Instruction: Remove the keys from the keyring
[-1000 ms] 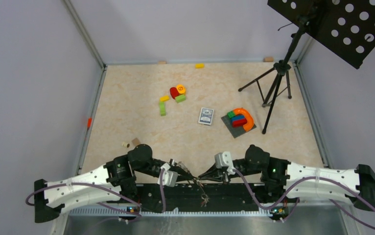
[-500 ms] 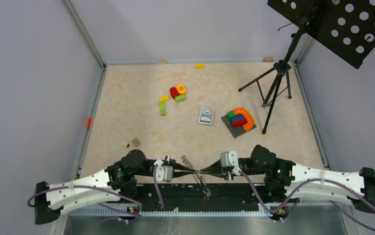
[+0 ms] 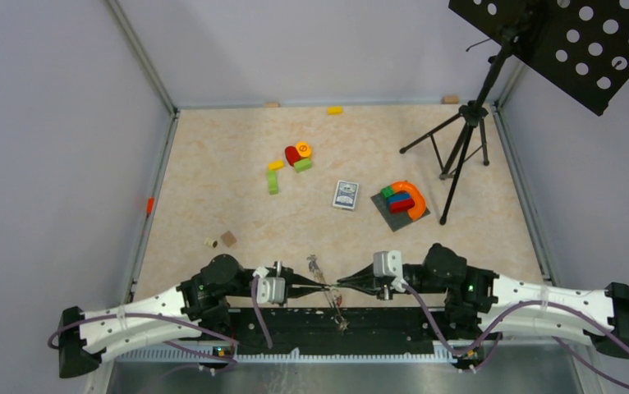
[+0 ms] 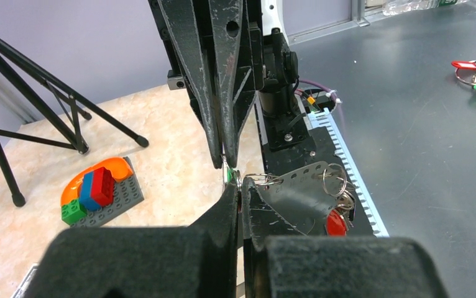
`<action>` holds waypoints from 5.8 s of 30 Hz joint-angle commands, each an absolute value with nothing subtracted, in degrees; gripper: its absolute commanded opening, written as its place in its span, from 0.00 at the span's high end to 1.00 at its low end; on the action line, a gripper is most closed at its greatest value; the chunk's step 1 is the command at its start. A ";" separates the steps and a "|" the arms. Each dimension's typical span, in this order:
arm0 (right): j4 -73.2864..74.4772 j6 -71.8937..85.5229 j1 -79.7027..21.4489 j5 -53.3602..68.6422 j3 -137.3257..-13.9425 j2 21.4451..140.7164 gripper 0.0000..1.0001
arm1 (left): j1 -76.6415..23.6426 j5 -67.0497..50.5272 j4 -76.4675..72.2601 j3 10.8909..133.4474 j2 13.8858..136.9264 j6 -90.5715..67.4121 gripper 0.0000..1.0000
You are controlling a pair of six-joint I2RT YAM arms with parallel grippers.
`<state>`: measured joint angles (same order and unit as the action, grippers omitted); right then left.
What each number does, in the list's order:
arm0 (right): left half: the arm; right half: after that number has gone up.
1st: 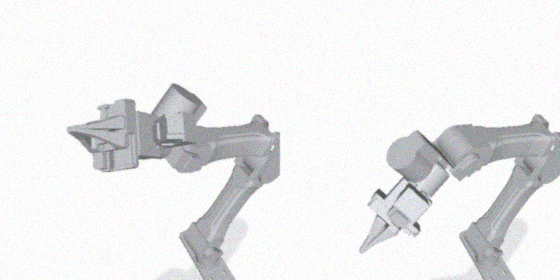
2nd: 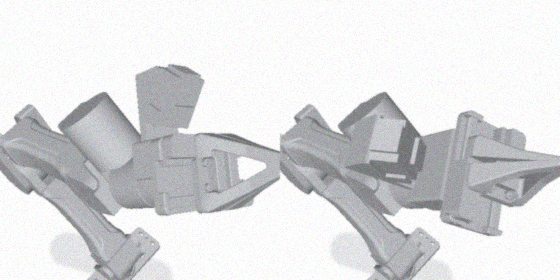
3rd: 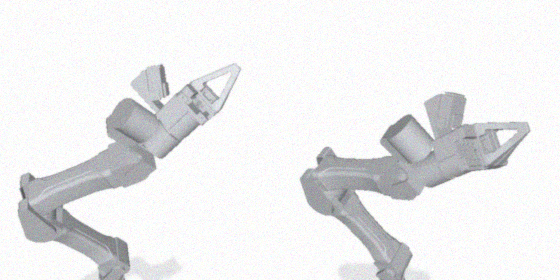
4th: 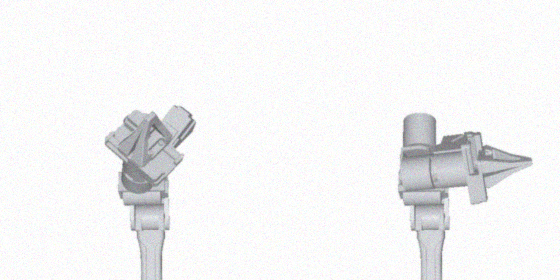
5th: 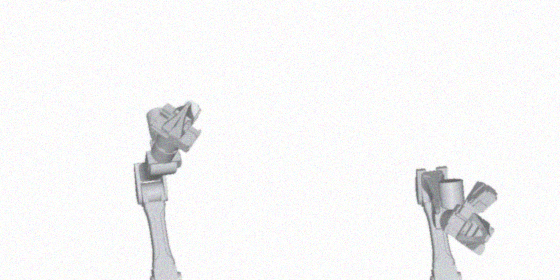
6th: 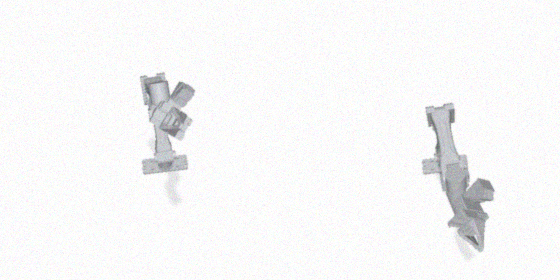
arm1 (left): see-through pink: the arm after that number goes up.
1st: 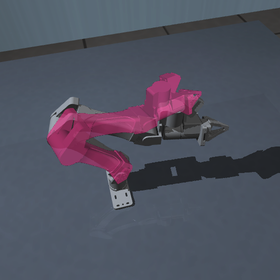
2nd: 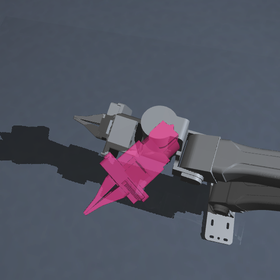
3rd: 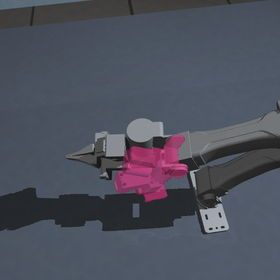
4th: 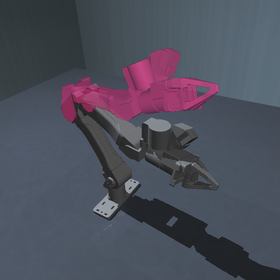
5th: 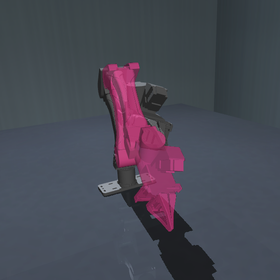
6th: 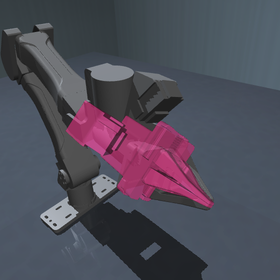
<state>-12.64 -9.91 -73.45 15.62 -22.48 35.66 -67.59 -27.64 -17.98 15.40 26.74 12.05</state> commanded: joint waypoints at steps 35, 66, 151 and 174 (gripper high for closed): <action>-14.35 -7.26 -73.56 24.78 -25.30 36.08 1.00 | -67.68 -28.69 -20.52 16.61 26.26 11.68 1.00; -11.52 -11.11 -73.56 17.26 -25.11 39.70 1.00 | -67.62 -28.49 -23.10 16.26 25.57 10.57 1.00; -20.91 -7.19 -73.56 20.41 -24.03 40.25 1.00 | -67.68 -27.64 -25.62 14.49 26.02 9.06 1.00; -9.13 -1.03 -73.52 15.24 -33.36 45.13 1.00 | -67.68 -28.38 -22.92 16.18 29.91 8.94 0.97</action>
